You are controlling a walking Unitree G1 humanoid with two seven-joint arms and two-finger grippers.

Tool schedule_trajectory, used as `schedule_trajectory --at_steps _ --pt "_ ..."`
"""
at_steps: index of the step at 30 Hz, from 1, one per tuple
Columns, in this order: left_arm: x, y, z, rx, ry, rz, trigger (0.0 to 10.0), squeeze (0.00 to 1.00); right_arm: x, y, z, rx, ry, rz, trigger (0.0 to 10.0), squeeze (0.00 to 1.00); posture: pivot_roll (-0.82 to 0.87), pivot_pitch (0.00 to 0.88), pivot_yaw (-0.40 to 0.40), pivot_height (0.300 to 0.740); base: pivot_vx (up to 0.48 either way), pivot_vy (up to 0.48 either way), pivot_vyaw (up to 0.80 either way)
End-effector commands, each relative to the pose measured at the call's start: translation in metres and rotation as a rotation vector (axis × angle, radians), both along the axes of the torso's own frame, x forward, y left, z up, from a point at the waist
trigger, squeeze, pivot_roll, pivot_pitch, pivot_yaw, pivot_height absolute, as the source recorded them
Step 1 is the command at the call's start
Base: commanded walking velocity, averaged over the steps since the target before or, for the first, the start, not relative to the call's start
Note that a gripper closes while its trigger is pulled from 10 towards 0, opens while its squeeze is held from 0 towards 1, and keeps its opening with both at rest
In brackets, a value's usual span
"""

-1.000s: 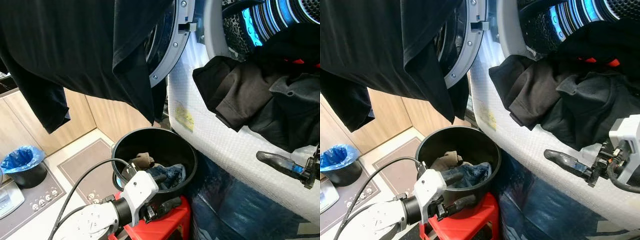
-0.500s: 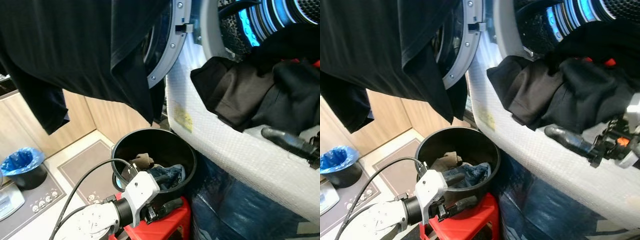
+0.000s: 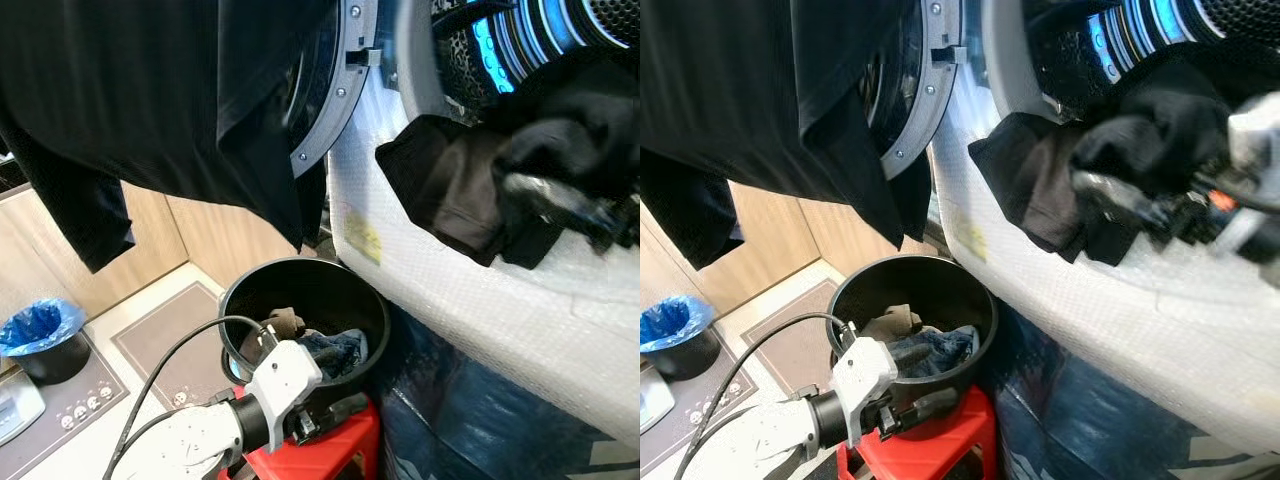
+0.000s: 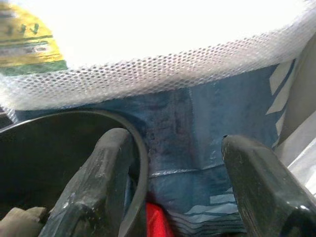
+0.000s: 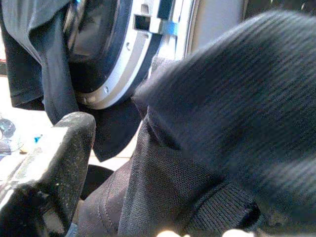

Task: Clothes washing

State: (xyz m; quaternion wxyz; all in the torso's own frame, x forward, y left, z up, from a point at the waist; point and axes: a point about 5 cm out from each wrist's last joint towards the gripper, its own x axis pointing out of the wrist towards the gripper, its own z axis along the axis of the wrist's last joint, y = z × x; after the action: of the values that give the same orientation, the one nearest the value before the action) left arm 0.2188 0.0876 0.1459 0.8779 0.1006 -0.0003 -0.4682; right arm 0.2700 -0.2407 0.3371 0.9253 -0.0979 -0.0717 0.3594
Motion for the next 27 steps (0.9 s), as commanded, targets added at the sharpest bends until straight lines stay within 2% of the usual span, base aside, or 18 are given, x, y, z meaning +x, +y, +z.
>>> schedule_trajectory --at_steps 1,5,7,8,12,13,15,17,20,27 --pt "0.000 0.001 -0.002 0.014 0.000 0.002 10.0 0.00 -0.001 0.003 0.003 -0.016 0.002 -0.001 10.0 0.00 -0.07 0.069 -0.003 0.740 0.000 0.000 0.00" --pt "0.000 0.001 -0.002 0.014 0.000 0.003 10.0 0.00 0.000 0.004 0.005 -0.014 0.010 -0.012 10.0 0.00 -0.07 0.069 -0.003 0.740 0.000 0.000 0.00" --pt "0.000 0.001 -0.002 0.007 -0.002 0.019 10.0 0.00 0.027 0.002 0.006 -0.163 0.097 -0.240 10.0 0.00 -0.07 0.079 -0.015 0.740 0.000 0.000 0.00" --pt "0.000 0.001 -0.002 0.007 -0.003 0.021 10.0 0.00 0.029 0.001 0.006 -0.181 0.105 -0.269 10.0 0.00 -0.07 0.079 -0.015 0.740 0.000 0.000 0.00" --pt "0.000 0.001 -0.002 0.007 -0.003 0.021 10.0 0.00 0.029 0.002 0.006 -0.180 0.108 -0.273 10.0 0.00 -0.07 0.080 -0.016 0.740 0.000 0.000 0.00" --pt "0.000 0.000 -0.002 0.005 -0.002 0.024 10.0 0.00 0.038 -0.002 0.013 -0.186 0.113 -0.354 10.0 0.00 -0.07 0.083 -0.022 0.740 0.000 0.000 0.00" --pt "-0.001 -0.001 -0.002 -0.002 -0.005 0.030 10.0 0.00 0.062 -0.014 0.036 -0.201 0.092 -0.622 10.0 0.00 -0.07 0.084 -0.031 0.740 0.000 0.000 0.00" --pt "-0.001 -0.001 -0.001 -0.005 -0.006 0.034 10.0 0.00 0.072 -0.019 0.050 -0.221 0.059 -0.757 10.0 0.00 -0.07 0.086 -0.034 0.740 0.000 0.000 0.00" --pt "0.000 -0.002 -0.002 -0.007 -0.005 0.036 10.0 0.00 0.074 -0.020 0.054 -0.244 0.026 -0.809 10.0 0.00 -0.07 0.086 -0.034 0.740 0.000 0.000 0.00" --pt "0.000 -0.002 -0.002 -0.007 -0.005 0.037 10.0 0.00 0.078 -0.020 0.056 -0.251 0.037 -0.822 10.0 0.00 -0.07 0.086 -0.034 0.740 0.000 0.000 0.00"
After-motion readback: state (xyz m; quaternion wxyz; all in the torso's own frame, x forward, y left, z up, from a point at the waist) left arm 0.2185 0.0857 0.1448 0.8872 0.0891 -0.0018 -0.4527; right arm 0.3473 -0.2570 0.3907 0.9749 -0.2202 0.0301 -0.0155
